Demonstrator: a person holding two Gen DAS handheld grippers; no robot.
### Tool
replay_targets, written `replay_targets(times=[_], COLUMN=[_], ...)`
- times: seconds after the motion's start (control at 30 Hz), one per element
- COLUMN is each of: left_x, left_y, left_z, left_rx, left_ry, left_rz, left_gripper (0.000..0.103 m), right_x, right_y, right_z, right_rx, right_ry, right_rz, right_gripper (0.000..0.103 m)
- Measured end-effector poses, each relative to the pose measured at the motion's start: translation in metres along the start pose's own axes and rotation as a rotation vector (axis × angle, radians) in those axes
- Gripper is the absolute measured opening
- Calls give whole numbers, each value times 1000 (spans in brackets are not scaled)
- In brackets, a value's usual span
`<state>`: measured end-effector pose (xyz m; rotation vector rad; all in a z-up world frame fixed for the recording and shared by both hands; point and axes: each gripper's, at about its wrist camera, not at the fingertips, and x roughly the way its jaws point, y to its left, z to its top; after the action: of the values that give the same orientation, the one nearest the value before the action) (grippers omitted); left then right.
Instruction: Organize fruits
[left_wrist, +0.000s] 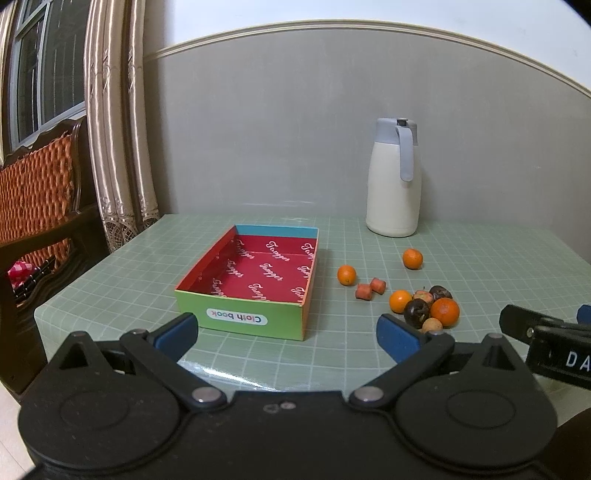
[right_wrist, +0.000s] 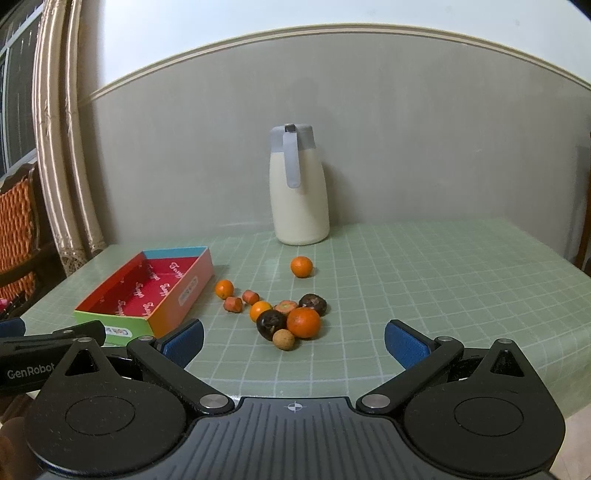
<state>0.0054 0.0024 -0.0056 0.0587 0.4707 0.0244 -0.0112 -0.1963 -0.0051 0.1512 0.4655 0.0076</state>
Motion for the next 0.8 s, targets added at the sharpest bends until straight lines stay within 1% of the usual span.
replay_targets(times=[0.8], left_x=[0], left_y=[1], left_z=[0], left_rx=[-1], left_ry=[-1], left_rz=[-1], left_gripper=[97], right_x=[1], right_y=[0], right_z=[2], right_rx=[-1], right_ry=[-2], right_rz=[-3], right_gripper=[103])
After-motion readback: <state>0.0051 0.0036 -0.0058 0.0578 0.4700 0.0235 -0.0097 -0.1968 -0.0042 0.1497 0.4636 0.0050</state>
